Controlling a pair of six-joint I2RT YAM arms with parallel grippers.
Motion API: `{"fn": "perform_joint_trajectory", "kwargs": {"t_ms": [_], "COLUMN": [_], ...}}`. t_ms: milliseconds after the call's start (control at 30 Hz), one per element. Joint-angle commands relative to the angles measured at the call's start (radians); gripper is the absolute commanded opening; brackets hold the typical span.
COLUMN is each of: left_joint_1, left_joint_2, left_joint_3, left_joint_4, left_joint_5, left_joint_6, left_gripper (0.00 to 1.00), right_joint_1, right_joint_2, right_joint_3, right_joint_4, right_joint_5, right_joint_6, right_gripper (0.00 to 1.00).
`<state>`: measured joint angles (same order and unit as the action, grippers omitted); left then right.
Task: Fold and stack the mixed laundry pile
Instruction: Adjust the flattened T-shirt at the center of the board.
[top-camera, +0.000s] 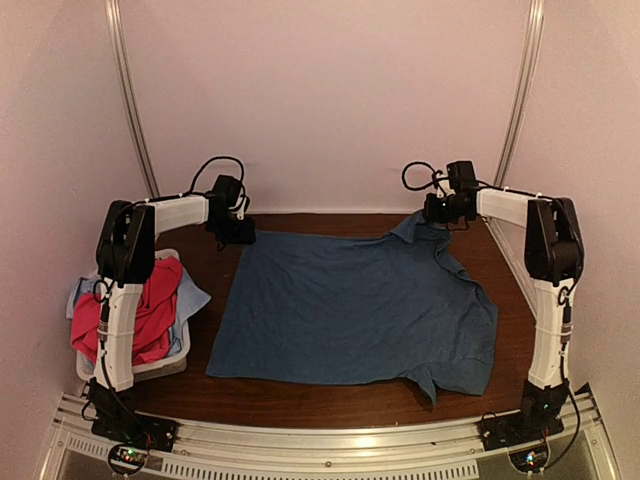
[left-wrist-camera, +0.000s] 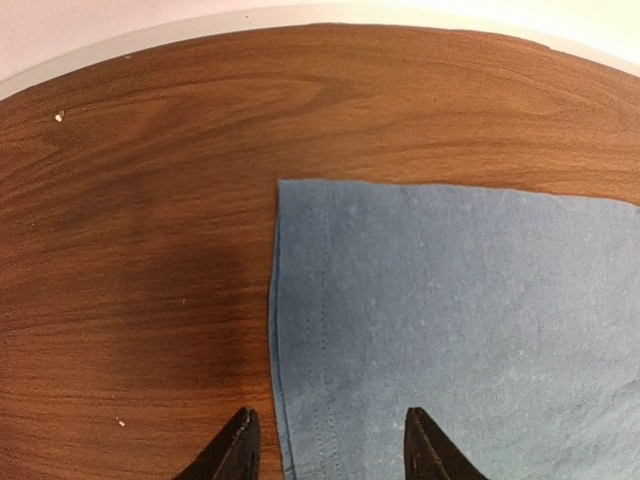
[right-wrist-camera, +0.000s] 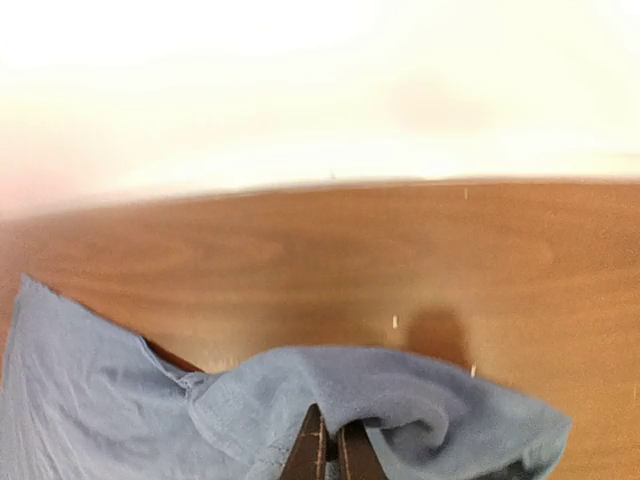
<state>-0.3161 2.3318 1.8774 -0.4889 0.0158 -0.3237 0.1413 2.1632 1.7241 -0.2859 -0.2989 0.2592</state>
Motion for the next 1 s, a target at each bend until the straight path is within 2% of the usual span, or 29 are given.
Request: {"fn": "perform_joint_trajectory", "kwargs": {"t_ms": [0, 200, 400, 433, 467, 533, 567, 700, 800, 967], "left_joint_1": [-0.005, -0.005, -0.004, -0.003, -0.003, -0.003, -0.003, -0.003, -0.005, -0.029], "left_joint_2": [-0.039, -0.007, 0.023, 0.025, 0.025, 0.024, 0.022, -0.005, -0.037, -0.084], "left_joint_3": [-0.004, 0.012, 0.039, 0.041, 0.042, 0.051, 0.055, 0.046, 0.014, -0.055], "left_joint_4": [0.049, 0.076, 0.069, 0.067, 0.064, 0.052, 0.045, 0.046, 0.062, 0.093], "left_joint_5": [0.006, 0.023, 0.022, 0.018, 0.013, 0.004, 0.001, 0.013, 0.046, 0.072], "left_joint_6": [0.013, 0.014, 0.012, 0.012, 0.014, 0.012, 0.013, 0.005, 0.004, 0.025], "left_gripper": [0.5, 0.5, 0.5, 0.5, 0.51, 0.52, 0.53, 0.56, 0.57, 0.57], "right_joint_1": [-0.025, -0.042, -0.057, -0.059, -0.061, -0.065, -0.065, -0.065, -0.063, -0.026], "right_joint_2": [0.155, 0.422, 0.573, 0.578, 0.577, 0.557, 0.531, 0.331, 0.144, -0.122], "right_joint_3": [0.217, 0.597, 0.765, 0.769, 0.773, 0.773, 0.763, 0.608, 0.362, -0.056], "right_joint_4": [-0.008, -0.084, -0.035, -0.022, -0.018, -0.036, -0.056, -0.1, -0.081, 0.011], "right_joint_5": [0.006, -0.029, -0.034, -0.038, -0.05, -0.069, -0.068, -0.023, -0.029, -0.077], "right_joint_6": [0.019, 0.044, 0.09, 0.094, 0.095, 0.083, 0.069, 0.003, -0.022, -0.012], "right_gripper": [0.0, 0.0, 0.0, 0.06, 0.17, 0.47, 0.58, 0.79, 0.81, 0.74]}}
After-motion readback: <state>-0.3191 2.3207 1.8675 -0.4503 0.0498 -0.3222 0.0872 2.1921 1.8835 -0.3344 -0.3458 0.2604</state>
